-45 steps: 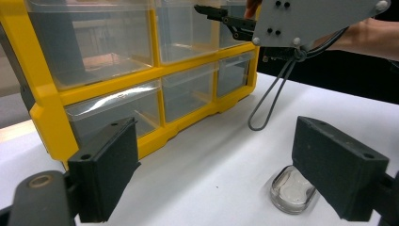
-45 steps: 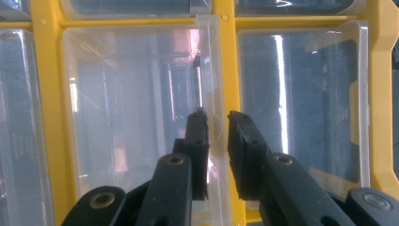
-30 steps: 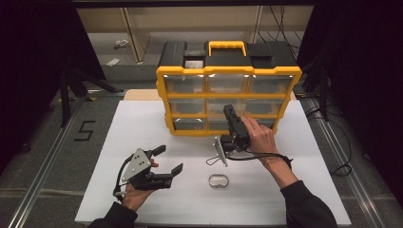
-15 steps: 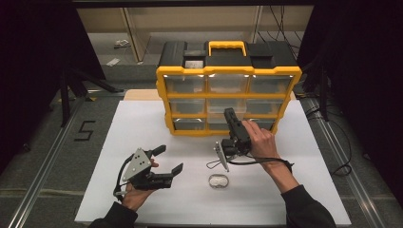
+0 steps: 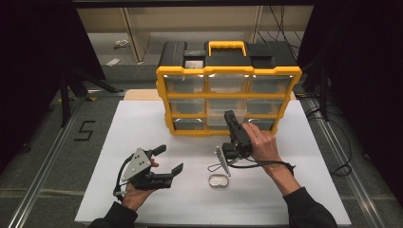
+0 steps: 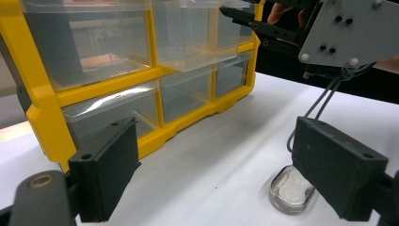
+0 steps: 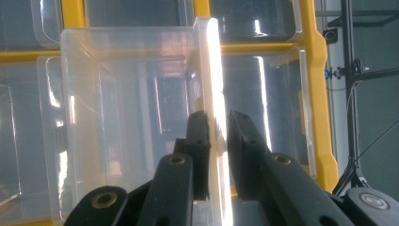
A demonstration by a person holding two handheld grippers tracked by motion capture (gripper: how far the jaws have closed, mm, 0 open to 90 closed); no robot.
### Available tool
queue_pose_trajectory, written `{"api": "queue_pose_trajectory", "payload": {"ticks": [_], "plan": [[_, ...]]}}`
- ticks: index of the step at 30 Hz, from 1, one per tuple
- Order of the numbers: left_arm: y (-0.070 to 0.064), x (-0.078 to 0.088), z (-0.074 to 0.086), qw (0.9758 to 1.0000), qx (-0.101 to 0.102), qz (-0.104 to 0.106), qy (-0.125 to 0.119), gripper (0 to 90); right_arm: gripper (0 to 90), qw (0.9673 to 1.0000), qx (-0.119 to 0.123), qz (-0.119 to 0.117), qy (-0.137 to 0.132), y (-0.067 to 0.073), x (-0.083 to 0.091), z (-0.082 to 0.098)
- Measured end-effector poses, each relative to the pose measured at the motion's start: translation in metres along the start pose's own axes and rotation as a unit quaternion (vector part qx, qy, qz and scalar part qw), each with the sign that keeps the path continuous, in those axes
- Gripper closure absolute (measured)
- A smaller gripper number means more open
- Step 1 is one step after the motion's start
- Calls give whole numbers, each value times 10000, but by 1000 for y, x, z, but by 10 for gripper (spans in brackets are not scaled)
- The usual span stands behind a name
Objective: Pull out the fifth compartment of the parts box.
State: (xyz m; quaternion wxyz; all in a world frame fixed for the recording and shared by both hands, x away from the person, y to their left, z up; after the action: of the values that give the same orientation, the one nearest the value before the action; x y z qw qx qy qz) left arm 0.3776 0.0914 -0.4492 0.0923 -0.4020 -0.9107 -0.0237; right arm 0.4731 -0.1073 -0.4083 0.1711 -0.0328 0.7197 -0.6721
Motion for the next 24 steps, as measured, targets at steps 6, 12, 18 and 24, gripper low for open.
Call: {"api": "queue_pose_trajectory", "payload": {"ticks": [6, 12, 18, 24], "plan": [[-1, 0, 0, 10000, -4, 26, 4, 148, 798, 10000, 13, 19, -48, -1, 5, -1], [-1, 0, 0, 10000, 7, 33, -18, 148, 797, 10000, 28, 14, -70, -1, 9, -2], [-2, 0, -1, 10000, -11, 43, -16, 148, 797, 9999, 45, 10, -128, -1, 12, -4], [-1, 0, -1, 10000, -10, 42, -16, 148, 798, 9999, 27, 20, -139, -1, 14, -4]]}}
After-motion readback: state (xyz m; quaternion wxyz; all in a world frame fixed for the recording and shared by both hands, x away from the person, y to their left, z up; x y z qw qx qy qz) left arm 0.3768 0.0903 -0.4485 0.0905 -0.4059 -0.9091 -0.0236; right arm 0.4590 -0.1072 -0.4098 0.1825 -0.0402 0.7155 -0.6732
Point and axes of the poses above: each handheld gripper's, and its own axes: x roughly backward along the jaws, z roughly out of its underside, y roughly to its left, the point moved 9 cm from there along -x, roughly forward along the jaws
